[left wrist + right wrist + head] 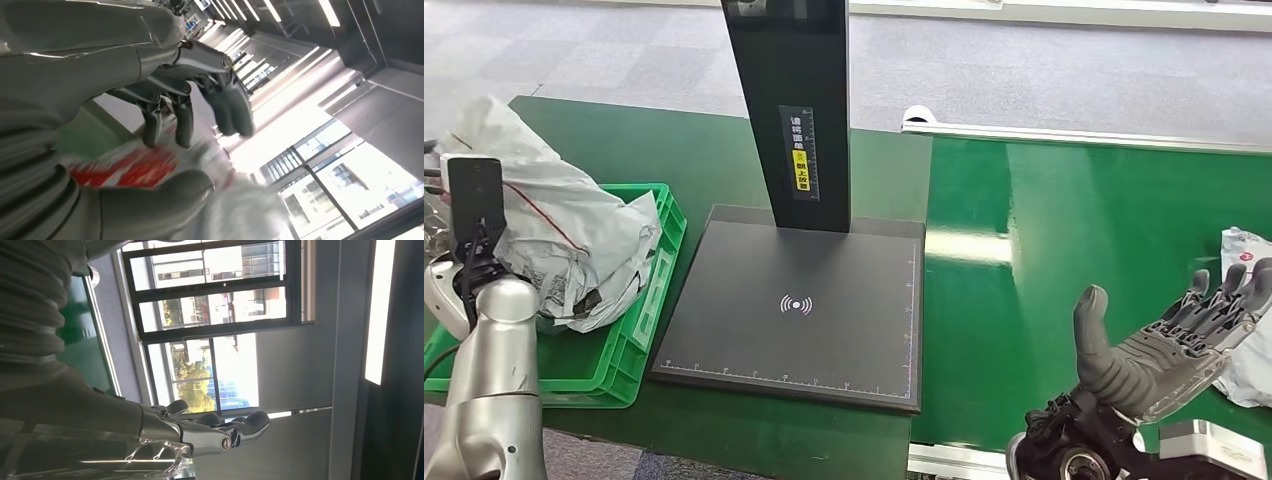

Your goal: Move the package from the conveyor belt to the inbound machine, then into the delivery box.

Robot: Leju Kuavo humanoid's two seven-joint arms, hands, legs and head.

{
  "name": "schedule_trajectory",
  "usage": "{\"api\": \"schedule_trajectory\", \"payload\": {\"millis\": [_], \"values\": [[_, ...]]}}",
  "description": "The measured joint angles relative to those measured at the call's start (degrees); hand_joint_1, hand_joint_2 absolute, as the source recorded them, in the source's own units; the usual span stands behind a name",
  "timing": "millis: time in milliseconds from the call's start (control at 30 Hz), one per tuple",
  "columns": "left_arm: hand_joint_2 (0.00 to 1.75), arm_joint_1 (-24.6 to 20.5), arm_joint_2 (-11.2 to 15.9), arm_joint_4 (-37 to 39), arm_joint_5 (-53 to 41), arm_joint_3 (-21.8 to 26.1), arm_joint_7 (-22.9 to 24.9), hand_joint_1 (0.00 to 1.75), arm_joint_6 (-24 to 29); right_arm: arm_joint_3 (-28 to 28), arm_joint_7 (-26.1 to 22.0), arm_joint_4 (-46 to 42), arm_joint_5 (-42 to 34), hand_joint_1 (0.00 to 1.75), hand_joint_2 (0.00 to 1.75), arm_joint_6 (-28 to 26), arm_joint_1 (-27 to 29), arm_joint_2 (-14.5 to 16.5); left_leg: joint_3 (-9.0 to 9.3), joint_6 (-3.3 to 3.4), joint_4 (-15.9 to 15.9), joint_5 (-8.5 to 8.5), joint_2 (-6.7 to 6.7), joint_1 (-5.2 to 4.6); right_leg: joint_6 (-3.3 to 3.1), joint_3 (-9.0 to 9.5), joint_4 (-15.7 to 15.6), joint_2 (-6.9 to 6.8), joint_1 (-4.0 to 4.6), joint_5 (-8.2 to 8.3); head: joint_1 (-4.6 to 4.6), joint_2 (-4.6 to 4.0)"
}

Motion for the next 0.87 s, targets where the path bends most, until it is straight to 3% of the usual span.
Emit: {"api": "schedule_trajectory", "payload": {"millis": [367, 467, 533, 633, 767, 867], "values": [[1.75, 0.2, 0.2, 1.8, -0.3, 2.3, -1.5, 0.00, 4.0, 0.5, 0.3, 1.2, 0.4, 0.00, 1.75, 0.0, 0.1, 0.0, 0.01, 0.00, 0.0, 0.00, 0.00, 0.01, 0.00, -0.01, 0.0, 0.00, 0.00, 0.00, -0.01, -0.02], [1.75, 1.6, -0.6, 0.0, 7.0, 2.3, -8.3, 0.00, 1.9, 0.6, 0.4, 1.4, 0.5, 0.00, 1.75, 0.1, 0.1, 0.0, 0.02, 0.00, 0.0, 0.00, 0.00, -0.01, 0.00, -0.01, 0.0, 0.00, 0.00, 0.00, -0.01, -0.01], [1.75, 4.4, -2.2, -4.3, 16.4, 1.1, -14.9, 0.00, -3.4, 0.6, 0.4, 1.6, 0.5, 0.00, 1.75, 0.8, 0.0, 0.0, 0.01, 0.01, 0.0, -0.01, 0.00, -0.03, 0.00, 0.00, 0.0, 0.00, -0.03, 0.00, -0.01, -0.01], [1.75, 10.8, -5.1, -13.5, 26.1, -4.0, -21.2, 0.00, -10.6, 0.6, 1.2, 2.3, 1.3, 0.00, 1.75, 2.5, -0.4, -0.2, -0.01, 0.02, 0.0, -0.05, 0.03, -0.06, 0.01, 0.00, -0.1, 0.01, -0.07, 0.00, -0.01, 0.00], [1.75, 20.3, -8.4, -24.2, 29.4, -14.8, -25.8, 0.00, -12.1, 0.8, 3.1, 3.8, 4.2, 0.00, 1.75, 4.5, -1.3, -0.3, -0.01, 0.09, 0.0, -0.14, 0.01, -0.09, 0.04, 0.00, -0.1, 0.00, -0.12, -0.03, 0.01, -0.01], [1.75, 25.6, -10.4, -28.2, 32.3, -21.4, -27.1, 0.00, -13.2, 1.3, 4.1, 5.1, 6.2, 0.00, 1.75, 5.3, -1.4, -0.3, -0.01, 0.11, 0.0, -0.17, 0.01, -0.09, 0.06, 0.00, -0.1, 0.00, -0.13, -0.04, 0.00, -0.01]]}}
